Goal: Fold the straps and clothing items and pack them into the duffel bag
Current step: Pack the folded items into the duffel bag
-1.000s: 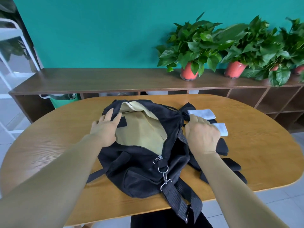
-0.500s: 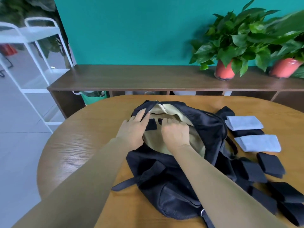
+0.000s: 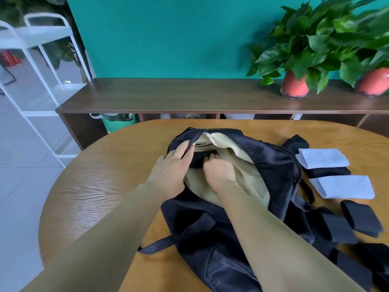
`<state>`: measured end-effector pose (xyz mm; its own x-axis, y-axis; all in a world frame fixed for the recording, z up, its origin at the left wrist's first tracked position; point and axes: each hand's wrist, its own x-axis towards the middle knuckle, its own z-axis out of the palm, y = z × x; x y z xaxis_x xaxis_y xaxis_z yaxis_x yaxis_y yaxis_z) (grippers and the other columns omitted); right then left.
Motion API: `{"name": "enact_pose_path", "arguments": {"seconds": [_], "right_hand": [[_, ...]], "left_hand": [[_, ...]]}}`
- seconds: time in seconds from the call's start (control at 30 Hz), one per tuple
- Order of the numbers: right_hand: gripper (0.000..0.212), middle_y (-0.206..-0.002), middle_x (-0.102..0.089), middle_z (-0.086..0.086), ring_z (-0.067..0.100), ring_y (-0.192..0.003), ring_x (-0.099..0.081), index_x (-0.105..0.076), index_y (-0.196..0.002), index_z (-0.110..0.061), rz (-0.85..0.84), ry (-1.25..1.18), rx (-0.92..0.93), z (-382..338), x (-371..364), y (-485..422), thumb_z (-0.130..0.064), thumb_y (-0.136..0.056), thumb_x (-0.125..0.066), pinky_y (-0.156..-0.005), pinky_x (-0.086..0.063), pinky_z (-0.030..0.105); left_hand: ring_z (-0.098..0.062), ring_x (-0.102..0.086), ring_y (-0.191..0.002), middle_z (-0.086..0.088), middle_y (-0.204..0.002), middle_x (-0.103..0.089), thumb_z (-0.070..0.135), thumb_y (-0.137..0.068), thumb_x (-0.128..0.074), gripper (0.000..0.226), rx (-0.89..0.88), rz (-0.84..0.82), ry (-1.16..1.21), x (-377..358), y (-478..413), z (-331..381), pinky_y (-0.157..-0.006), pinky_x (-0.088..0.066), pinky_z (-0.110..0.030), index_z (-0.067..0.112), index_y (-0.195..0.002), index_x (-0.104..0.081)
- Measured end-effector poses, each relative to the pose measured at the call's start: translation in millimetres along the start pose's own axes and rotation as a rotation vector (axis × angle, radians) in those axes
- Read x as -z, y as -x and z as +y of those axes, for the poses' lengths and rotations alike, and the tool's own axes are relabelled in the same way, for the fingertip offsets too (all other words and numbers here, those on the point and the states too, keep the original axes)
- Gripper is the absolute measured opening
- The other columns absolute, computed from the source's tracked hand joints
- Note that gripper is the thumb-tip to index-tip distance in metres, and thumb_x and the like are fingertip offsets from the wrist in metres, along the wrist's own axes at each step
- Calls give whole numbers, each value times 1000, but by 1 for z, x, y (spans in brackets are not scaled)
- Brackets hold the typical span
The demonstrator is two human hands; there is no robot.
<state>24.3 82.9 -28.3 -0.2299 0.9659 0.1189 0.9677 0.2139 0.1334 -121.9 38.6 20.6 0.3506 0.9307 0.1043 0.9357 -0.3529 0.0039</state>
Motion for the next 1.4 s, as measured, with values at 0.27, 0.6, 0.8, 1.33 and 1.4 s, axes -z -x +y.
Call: {"name": "enact_pose_path", "arguments": {"seconds": [0.27,0.6,0.8,1.33,1.4], "right_hand": [[43,-136,-44,16,27,-128,-41,-36,-136,1,-12,-44,11,4,4,-1,-2,-93,-38,-96,-41,34],[29,-107,-60,5,22,-95,-60,-54,-111,-8,223,-58,62,20,75,67,-4,-82,-58,-61,-39,30],[28,-76,-68,2,21,-65,-66,-68,-80,-10,667,-161,27,77,73,142,1,-55,-62,-44,-42,22],[40,-121,-52,2,21,-119,-47,-48,-119,-14,18,-42,-241,172,22,244,-7,-81,-60,-103,-37,32],[35,-119,-54,3,20,-115,-50,-50,-116,-14,15,-41,-253,171,24,245,-4,-83,-58,-98,-40,30]], "left_hand": [[-25,-29,-135,-2,-159,9,5,-83,-54,91,10,-42,-34,1,-1,2,-98,-35,-35,20,-153,4],[-27,-1,-146,-9,-157,15,8,-82,-55,91,106,-70,-129,23,18,30,-115,-9,-46,30,-152,1],[-25,6,-146,-7,-157,15,12,-82,-59,92,80,-48,-136,27,27,62,-116,0,-49,29,-152,-3],[-25,5,-146,-8,-158,11,14,-84,-58,90,116,-134,-210,32,37,96,-118,-1,-48,29,-152,-1],[-25,6,-146,-7,-158,11,11,-84,-56,89,126,-131,-215,33,41,91,-118,-2,-48,29,-152,-1]]}}
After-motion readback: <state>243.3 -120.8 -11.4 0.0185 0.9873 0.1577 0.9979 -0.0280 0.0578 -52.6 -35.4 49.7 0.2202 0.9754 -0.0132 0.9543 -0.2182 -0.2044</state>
